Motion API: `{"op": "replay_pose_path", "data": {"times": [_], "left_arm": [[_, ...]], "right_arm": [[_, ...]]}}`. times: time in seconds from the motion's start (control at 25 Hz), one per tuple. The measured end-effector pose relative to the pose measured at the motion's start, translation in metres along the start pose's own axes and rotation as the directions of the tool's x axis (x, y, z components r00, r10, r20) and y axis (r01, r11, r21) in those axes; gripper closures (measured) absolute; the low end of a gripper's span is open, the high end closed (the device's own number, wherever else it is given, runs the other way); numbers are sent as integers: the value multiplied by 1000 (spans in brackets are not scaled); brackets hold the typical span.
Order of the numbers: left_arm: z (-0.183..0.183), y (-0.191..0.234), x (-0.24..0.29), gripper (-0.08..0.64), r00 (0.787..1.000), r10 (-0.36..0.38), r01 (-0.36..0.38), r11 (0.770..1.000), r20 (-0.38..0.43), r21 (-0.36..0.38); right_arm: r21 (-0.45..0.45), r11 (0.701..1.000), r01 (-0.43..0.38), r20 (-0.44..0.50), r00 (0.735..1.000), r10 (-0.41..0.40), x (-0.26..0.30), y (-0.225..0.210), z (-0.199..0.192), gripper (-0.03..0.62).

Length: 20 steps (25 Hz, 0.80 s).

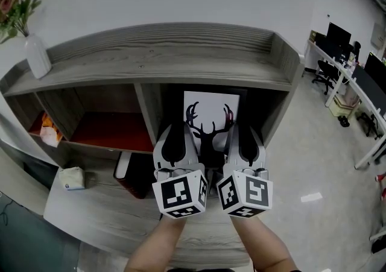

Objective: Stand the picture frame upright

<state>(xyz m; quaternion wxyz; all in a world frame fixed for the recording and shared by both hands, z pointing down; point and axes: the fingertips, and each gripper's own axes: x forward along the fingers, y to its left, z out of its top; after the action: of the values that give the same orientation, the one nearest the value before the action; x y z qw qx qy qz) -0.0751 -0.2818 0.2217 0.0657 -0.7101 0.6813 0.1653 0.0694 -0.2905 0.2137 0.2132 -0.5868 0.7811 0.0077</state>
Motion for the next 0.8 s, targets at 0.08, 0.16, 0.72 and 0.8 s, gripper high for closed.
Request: {"op": "replay_pose_path", "data": {"times": [0.08, 0.16, 0.72, 0.8], "left_arm": [[-1, 0, 2, 500, 1000, 6, -6, 1000, 5, 8], [-3, 0, 3, 500, 1000, 13, -14, 1000, 7, 13], [-20, 3, 3, 502, 999, 32, -32, 999, -19, 12], [-20, 3, 2, 502, 999, 31, -30, 999, -18, 23]], "right_arm": [[-8, 1000, 8, 5, 1000, -8, 2, 0, -1, 534], [-17, 1000, 18, 7, 1000, -18, 3, -1, -2, 534], [-55, 998, 44, -19, 999, -45, 3, -5, -16, 534], [-62, 997, 46, -18, 999, -47, 3, -5, -17, 534]]}}
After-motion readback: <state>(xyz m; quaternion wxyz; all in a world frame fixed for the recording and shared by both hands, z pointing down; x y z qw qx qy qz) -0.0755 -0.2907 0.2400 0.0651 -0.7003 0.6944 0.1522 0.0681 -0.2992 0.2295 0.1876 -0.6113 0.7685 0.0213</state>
